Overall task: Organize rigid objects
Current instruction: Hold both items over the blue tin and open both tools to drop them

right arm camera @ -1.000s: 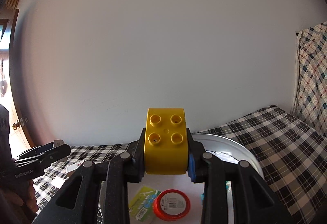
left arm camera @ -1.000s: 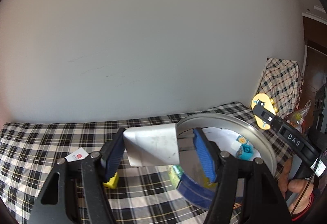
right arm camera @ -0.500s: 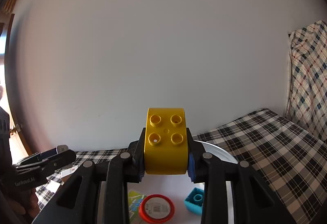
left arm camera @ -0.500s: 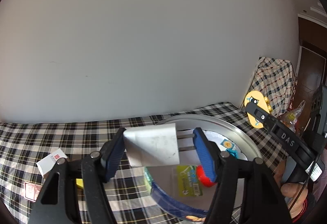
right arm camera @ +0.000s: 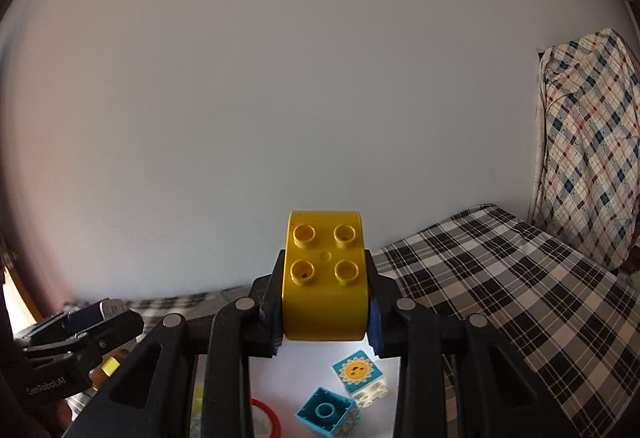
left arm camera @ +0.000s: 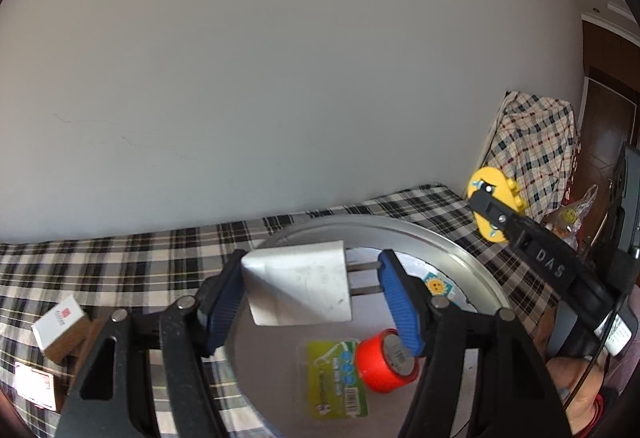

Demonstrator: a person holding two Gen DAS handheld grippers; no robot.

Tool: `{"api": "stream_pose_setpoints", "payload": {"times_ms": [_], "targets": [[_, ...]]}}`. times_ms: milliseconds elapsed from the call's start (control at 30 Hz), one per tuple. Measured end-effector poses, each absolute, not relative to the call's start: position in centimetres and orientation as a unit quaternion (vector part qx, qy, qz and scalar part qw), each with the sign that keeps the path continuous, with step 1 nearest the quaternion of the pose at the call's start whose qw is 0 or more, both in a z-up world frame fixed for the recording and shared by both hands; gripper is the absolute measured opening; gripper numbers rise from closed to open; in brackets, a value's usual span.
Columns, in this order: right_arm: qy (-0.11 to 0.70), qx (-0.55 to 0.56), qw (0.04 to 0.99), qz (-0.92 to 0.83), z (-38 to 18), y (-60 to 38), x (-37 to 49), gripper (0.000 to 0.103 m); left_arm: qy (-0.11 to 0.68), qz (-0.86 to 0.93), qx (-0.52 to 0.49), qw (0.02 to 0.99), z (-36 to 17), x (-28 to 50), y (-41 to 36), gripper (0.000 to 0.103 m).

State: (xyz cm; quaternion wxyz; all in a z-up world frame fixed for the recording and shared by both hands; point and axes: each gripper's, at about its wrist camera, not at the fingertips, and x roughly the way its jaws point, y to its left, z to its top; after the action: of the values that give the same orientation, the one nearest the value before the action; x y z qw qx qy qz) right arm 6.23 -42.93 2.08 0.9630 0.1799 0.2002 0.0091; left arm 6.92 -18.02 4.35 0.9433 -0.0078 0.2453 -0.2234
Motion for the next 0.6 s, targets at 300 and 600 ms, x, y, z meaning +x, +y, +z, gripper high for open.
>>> {"api": "stream_pose_setpoints", "payload": {"times_ms": [300, 600], "targets": [[0.271, 0.176, 0.946, 0.025, 1.0, -42.4, 8.0, 0.034, 0.297, -0.194, 0.037, 0.934, 1.9, 9.5, -21.1, 0.066], [0.333, 0.137, 0.932, 0.037, -0.3, -40.7, 9.3, 0.034, 0.336, -0.166, 0.065, 0.925, 1.0, 10.5, -21.9, 0.066]]}}
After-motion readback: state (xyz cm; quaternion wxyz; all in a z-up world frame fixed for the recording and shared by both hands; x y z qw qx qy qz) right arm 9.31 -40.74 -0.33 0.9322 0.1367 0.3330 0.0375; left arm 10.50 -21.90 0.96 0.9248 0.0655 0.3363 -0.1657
